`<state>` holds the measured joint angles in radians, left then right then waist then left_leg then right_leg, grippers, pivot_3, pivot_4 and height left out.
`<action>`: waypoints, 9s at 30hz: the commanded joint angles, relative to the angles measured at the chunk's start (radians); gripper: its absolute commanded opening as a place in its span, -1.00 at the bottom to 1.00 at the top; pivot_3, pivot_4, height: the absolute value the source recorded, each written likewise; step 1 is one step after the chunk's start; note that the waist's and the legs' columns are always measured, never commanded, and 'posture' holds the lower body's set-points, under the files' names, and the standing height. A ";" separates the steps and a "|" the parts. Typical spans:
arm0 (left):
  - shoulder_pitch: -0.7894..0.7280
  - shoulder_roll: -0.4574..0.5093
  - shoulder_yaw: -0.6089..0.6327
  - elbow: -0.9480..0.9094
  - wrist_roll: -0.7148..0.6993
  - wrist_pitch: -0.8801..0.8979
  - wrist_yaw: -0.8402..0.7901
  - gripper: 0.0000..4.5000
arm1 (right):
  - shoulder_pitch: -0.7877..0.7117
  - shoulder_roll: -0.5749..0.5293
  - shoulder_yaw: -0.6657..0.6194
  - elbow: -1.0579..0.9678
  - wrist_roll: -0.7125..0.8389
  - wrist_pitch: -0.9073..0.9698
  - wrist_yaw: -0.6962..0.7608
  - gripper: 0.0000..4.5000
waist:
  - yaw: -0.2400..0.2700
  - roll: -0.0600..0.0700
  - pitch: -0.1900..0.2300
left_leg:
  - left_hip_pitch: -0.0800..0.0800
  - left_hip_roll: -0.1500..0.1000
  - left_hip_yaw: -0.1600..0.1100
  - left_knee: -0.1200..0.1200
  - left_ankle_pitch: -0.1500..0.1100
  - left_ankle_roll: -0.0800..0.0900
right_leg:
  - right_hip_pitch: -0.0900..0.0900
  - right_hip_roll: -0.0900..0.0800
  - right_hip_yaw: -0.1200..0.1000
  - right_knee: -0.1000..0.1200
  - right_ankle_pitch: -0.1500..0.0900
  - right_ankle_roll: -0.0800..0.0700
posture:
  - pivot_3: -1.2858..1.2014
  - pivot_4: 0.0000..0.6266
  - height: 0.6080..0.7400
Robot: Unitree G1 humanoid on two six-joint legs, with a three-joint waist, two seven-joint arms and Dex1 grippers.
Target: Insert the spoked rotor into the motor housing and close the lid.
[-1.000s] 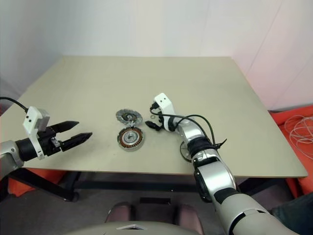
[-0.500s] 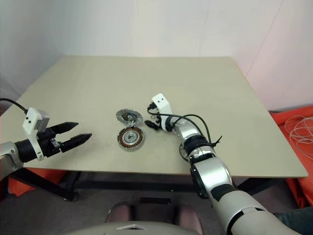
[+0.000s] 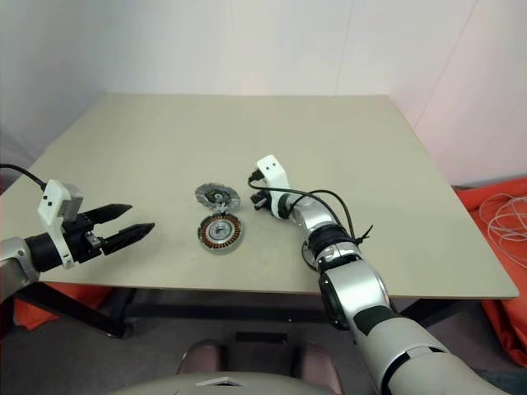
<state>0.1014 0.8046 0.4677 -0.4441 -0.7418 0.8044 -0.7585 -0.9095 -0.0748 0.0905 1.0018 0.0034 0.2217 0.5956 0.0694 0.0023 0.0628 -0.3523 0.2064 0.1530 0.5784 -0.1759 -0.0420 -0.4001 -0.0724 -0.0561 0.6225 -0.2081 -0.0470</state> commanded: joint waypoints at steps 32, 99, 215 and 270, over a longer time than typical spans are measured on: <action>0.121 -0.031 0.024 0.027 0.036 -0.274 -0.207 1.00 | 0.222 -0.401 0.203 -1.017 0.248 0.539 0.594 -0.73 | 0.008 -0.001 0.000 | 0.002 0.000 0.000 0.000 0.000 0.000 | 0.002 0.002 0.001 -0.003 -0.001 0.001 | 0.03 -1.00 1.00; 0.180 -0.010 -0.010 0.042 0.063 -0.317 -0.290 1.00 | 0.152 -0.028 0.319 -0.646 0.108 0.430 0.321 -0.73 | 0.001 -0.002 0.000 | 0.003 0.001 -0.001 -0.001 0.000 0.000 | 0.002 0.002 0.002 -0.002 0.000 0.001 | 0.03 -1.00 1.00; 0.144 -0.017 -0.045 0.073 0.101 -0.353 -0.278 1.00 | 0.207 -0.081 0.386 -0.599 0.026 0.338 0.352 -0.99 | 0.001 -0.004 0.000 | 0.014 0.000 -0.003 -0.001 0.000 -0.001 | 0.009 0.002 0.003 -0.001 -0.001 0.001 | 0.03 -1.00 1.00; 0.131 -0.017 -0.043 0.077 0.101 -0.352 -0.269 1.00 | 0.203 -0.032 0.293 -0.546 0.101 0.286 0.382 -0.99 | 0.000 -0.006 0.000 | 0.010 0.000 -0.003 -0.003 -0.001 -0.001 | 0.006 0.002 0.003 -0.003 0.000 0.001 | 0.03 -1.00 1.00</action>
<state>0.2418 0.7826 0.4030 -0.3514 -0.6317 0.4650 -1.0303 -0.6935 -0.1007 0.3643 0.4662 0.1255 0.5370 0.9633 0.0698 -0.0039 0.0628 -0.3432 0.2063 0.1505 0.5758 -0.1767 -0.0428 -0.3950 -0.0706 -0.0535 0.6197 -0.2086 -0.0463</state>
